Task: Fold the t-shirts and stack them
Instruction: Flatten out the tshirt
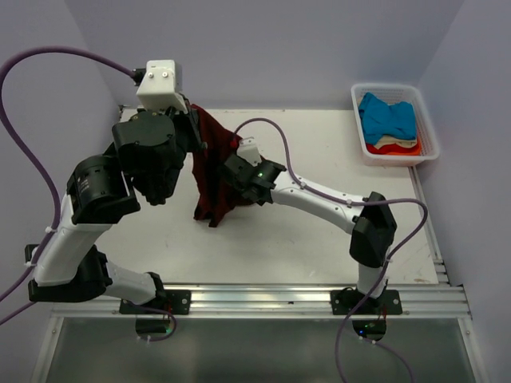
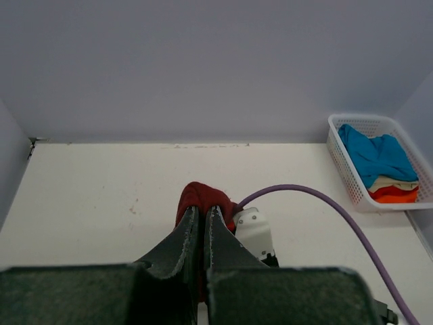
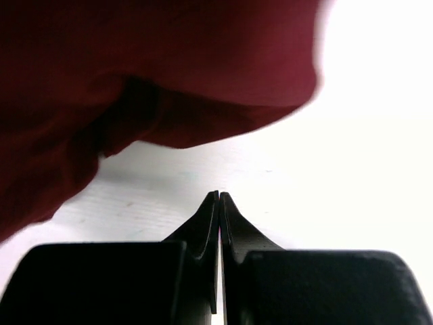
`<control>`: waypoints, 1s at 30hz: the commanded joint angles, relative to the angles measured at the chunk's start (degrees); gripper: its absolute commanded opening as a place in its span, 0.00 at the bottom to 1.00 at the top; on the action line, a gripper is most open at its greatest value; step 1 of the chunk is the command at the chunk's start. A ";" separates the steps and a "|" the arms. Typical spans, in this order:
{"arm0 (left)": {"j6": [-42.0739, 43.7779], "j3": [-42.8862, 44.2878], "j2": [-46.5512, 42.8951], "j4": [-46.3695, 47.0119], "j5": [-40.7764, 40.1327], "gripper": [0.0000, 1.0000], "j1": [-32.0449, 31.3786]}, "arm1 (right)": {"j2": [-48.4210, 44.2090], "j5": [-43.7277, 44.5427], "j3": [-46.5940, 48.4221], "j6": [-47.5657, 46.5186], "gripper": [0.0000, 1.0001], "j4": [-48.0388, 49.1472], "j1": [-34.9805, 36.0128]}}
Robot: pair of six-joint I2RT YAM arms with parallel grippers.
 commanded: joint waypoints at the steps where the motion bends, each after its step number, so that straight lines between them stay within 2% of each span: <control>1: -1.21 0.06 -2.08 1.32 -2.19 0.00 0.28 | -5.30 10.00 -0.48 2.32 0.00 -5.44 -1.76; 4: -1.56 -0.29 -2.25 1.23 -2.19 0.00 0.28 | -6.79 12.64 -0.92 3.29 0.00 -7.65 -3.08; 5: -1.56 -0.30 -2.25 1.23 -2.10 0.00 0.28 | -7.23 12.21 -1.27 2.86 0.00 -7.13 -3.26; 6: -1.65 -0.38 -2.17 1.32 -2.02 0.00 0.28 | -8.98 8.03 -1.97 1.37 0.00 -5.30 -3.44; 8: -1.65 -0.56 -2.08 1.67 -1.84 0.00 0.28 | -11.27 0.46 -6.36 -2.75 0.14 3.65 -3.88; 9: -1.56 -0.65 -1.90 1.67 -1.75 0.00 0.28 | -13.28 -2.62 -7.68 -2.86 0.33 6.03 -4.23; 10: -1.56 -0.56 -1.90 1.67 -1.84 0.00 0.28 | -14.00 -8.31 -9.95 -2.95 0.43 9.80 -4.40; 11: -1.56 -0.47 -1.82 1.59 -1.75 0.00 0.28 | -14.53 -10.19 -10.67 -2.08 0.58 10.79 -4.49; 15: -1.21 0.23 -1.55 1.59 -1.92 0.00 0.28 | -16.81 -20.64 -14.79 0.56 0.76 15.88 -4.41; 17: -0.86 0.49 -1.29 2.19 -1.84 0.00 0.28 | -19.09 -28.26 -21.11 2.31 0.82 23.25 -3.88; 18: -0.42 0.58 -1.11 2.37 -1.84 0.00 0.28 | -19.71 -30.05 -25.84 2.93 0.84 26.41 -3.44; 20: -0.07 0.84 -0.76 2.99 -1.67 0.00 0.28 | -19.46 -31.74 -28.60 3.90 0.87 32.06 -1.35; 26: 0.99 2.60 1.43 3.43 -1.14 0.00 0.28 | -14.80 -27.45 -28.44 2.15 0.89 35.32 7.35; 29: 0.99 3.48 2.14 3.43 -0.70 0.00 0.28 | -11.02 -22.61 -24.49 0.57 0.89 33.92 10.78; 30: 0.90 3.40 2.31 3.43 -0.52 0.00 0.28 | -9.71 -18.43 -23.26 0.04 0.89 33.83 11.50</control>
